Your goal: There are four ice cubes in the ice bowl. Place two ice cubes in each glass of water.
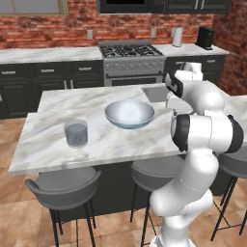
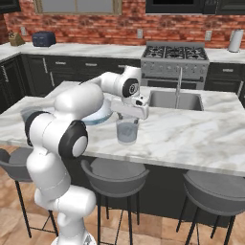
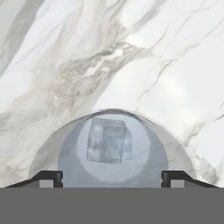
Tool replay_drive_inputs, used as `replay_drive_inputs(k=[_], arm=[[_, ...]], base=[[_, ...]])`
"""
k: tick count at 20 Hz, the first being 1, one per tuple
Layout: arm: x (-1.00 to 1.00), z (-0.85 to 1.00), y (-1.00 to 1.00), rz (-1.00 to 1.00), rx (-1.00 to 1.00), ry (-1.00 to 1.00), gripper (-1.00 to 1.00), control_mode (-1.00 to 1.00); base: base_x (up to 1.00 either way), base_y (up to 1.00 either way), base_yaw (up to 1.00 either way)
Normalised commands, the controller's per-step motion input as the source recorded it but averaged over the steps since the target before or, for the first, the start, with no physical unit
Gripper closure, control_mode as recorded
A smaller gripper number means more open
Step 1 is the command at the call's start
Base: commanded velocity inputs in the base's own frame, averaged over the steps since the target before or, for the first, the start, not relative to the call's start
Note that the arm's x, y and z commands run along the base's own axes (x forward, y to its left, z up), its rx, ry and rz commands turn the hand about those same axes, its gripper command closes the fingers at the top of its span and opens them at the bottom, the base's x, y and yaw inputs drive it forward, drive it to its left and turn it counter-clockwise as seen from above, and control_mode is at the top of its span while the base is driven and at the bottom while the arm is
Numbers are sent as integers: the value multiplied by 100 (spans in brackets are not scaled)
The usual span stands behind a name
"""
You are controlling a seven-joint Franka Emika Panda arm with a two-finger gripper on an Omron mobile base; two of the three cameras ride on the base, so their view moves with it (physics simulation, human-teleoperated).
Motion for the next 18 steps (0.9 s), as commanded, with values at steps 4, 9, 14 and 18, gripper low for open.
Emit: replay_drive_inputs(k=[4, 9, 14, 18], arm=[[16, 36, 0, 0, 0, 0, -100, -100], [-21, 57, 24, 0, 2, 1, -100, -100], [-82, 4, 73, 0, 4, 3, -100, -100], [-100, -17, 90, 0, 0, 1, -100, -100]], base=[[0, 0, 0], [0, 0, 0], [0, 0, 0], [0, 0, 0]])
